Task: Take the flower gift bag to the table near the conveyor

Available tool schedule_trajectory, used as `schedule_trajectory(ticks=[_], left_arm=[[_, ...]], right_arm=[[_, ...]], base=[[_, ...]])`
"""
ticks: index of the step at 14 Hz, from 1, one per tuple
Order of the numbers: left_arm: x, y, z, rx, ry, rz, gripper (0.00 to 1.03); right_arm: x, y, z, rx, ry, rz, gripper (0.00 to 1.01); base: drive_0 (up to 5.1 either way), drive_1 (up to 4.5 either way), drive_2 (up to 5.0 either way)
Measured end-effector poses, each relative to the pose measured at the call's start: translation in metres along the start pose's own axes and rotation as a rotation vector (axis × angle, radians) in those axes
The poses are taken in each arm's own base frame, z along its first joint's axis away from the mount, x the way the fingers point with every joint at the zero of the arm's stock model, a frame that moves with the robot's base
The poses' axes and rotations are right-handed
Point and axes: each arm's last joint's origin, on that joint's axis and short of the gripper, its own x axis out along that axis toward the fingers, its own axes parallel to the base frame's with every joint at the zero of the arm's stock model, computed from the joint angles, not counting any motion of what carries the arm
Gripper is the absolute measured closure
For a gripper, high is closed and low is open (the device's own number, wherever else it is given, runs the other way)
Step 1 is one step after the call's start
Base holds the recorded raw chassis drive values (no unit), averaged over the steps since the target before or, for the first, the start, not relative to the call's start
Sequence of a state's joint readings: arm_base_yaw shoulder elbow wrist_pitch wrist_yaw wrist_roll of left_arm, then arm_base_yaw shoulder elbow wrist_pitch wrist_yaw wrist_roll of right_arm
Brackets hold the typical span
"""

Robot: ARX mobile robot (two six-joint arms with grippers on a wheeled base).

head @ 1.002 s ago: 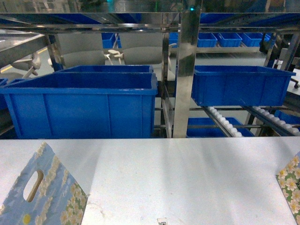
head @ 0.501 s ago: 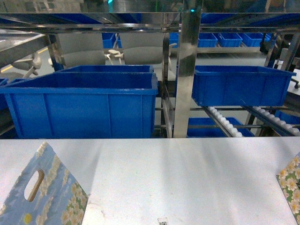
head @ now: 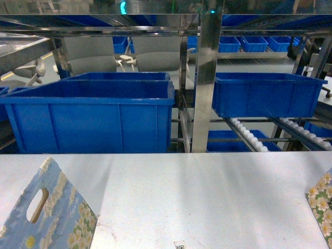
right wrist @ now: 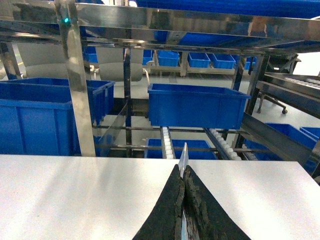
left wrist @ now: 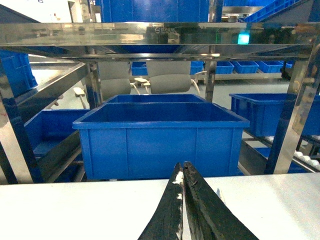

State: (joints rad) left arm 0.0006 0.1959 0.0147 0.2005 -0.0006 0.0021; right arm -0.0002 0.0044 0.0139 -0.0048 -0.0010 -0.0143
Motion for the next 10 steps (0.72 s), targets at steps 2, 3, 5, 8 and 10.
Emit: schedule_trajectory(ticks=[2, 3, 5, 8, 10], left_arm=[[-0.002, 0.0, -0.001, 0.0, 0.006, 0.0, 1.01], [-0.009, 0.0, -0.007, 0.0, 0.062, -0.001, 1.01], [-0.012, 0.0, -0.004, 0.0, 0.025, 0.001, 1.01], [-0.012, 0.0, -0.004, -0.001, 0.018, 0.0, 1.01], [-0.012, 0.0, -0.004, -0.002, 0.018, 0.0, 1.0]], right_arm=[[0.0, 0.0, 0.0, 0.0, 0.0, 0.0, 0.99], [0.0, 0.0, 0.0, 0.0, 0.0, 0.0, 0.99], [0.0, 0.0, 0.0, 0.0, 0.0, 0.0, 0.99], [0.0, 0.0, 0.0, 0.0, 0.0, 0.0, 0.99], [0.0, 0.0, 0.0, 0.0, 0.0, 0.0, 0.95]], base=[[0.0, 0.0, 0.0], [0.0, 0.0, 0.0], [0.0, 0.0, 0.0], [0.0, 0.0, 0.0], [0.0, 0.0, 0.0]])
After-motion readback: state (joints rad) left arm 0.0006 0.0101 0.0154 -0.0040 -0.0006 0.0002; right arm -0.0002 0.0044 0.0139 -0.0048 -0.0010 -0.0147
